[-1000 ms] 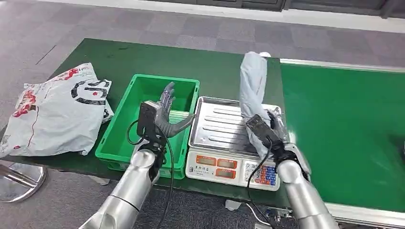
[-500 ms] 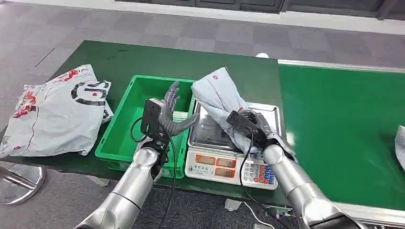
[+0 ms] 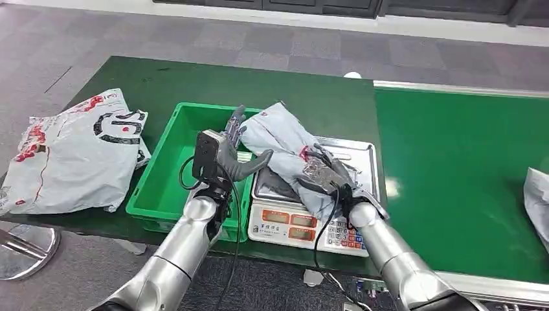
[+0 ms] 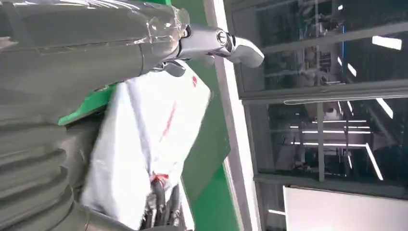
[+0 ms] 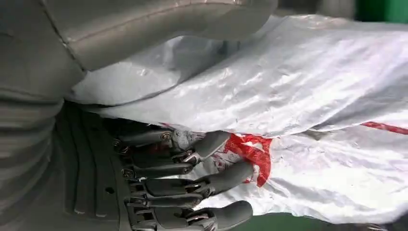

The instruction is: Moved the parcel from conveyor to table for the left to box.

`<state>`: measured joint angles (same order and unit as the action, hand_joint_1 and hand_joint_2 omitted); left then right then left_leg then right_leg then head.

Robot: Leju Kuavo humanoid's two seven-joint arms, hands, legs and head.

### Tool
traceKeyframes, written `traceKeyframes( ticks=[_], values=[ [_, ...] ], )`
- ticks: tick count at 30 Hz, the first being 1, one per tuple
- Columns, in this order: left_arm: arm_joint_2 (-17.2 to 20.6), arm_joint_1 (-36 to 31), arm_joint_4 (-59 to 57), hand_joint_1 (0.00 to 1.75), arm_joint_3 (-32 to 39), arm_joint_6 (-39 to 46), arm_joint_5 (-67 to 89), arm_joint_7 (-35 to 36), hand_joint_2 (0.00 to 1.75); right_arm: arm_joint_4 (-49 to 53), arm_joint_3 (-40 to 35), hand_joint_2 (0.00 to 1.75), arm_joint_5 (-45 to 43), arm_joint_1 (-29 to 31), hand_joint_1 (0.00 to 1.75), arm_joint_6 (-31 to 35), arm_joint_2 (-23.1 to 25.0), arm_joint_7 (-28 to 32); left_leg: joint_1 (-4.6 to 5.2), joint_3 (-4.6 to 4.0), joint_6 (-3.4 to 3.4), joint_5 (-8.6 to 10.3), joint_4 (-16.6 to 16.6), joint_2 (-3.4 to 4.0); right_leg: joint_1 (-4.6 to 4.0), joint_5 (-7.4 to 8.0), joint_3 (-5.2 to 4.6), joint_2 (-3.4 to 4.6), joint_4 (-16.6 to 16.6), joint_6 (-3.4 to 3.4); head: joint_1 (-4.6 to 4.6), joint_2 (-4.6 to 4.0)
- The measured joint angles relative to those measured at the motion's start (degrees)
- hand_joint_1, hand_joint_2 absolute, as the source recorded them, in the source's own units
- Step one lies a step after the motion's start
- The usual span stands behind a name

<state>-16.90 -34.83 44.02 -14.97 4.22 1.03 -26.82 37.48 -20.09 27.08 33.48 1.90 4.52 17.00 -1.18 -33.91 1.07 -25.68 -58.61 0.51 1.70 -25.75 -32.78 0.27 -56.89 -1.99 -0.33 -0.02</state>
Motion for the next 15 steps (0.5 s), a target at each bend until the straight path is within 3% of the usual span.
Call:
traceKeyframes(
  ticks=[11, 13, 15],
  values=[
    [-0.1, -1.4, -1.8, 0.0, -1.8, 0.6, -1.0, -0.1, 1.75, 6.6, 0.2, 1.75, -9.1, -4.4, 0.0, -7.2, 1.4, 2.0, -0.03, -0.02, 0.13, -0.03, 0.1, 0.01, -0.03, -0.07, -0.11, 0.01, -0.1, 0.11, 0.0, 0.0],
    [-0.1, -1.5, -2.0, 0.0, -2.3, 0.7, -1.0, -0.1, 1.75, 8.8, 0.2, 1.75, -9.4, -5.8, 0.0, -5.3, 1.4, 2.2, -0.02, -0.05, 0.14, -0.04, 0.1, 0.01, -0.03, -0.08, -0.15, 0.01, -0.1, 0.11, 0.0, 0.0],
    [-0.1, -1.5, -2.2, 0.0, -2.8, 1.3, -0.9, -0.2, 1.75, 11.5, 0.3, 1.75, -6.8, -7.3, 0.0, 1.2, 1.4, 1.4, -0.02, -0.14, 0.14, -0.04, 0.1, -0.03, -0.03, -0.08, -0.21, 0.0, -0.1, 0.11, 0.0, 0.0]
  ],
)
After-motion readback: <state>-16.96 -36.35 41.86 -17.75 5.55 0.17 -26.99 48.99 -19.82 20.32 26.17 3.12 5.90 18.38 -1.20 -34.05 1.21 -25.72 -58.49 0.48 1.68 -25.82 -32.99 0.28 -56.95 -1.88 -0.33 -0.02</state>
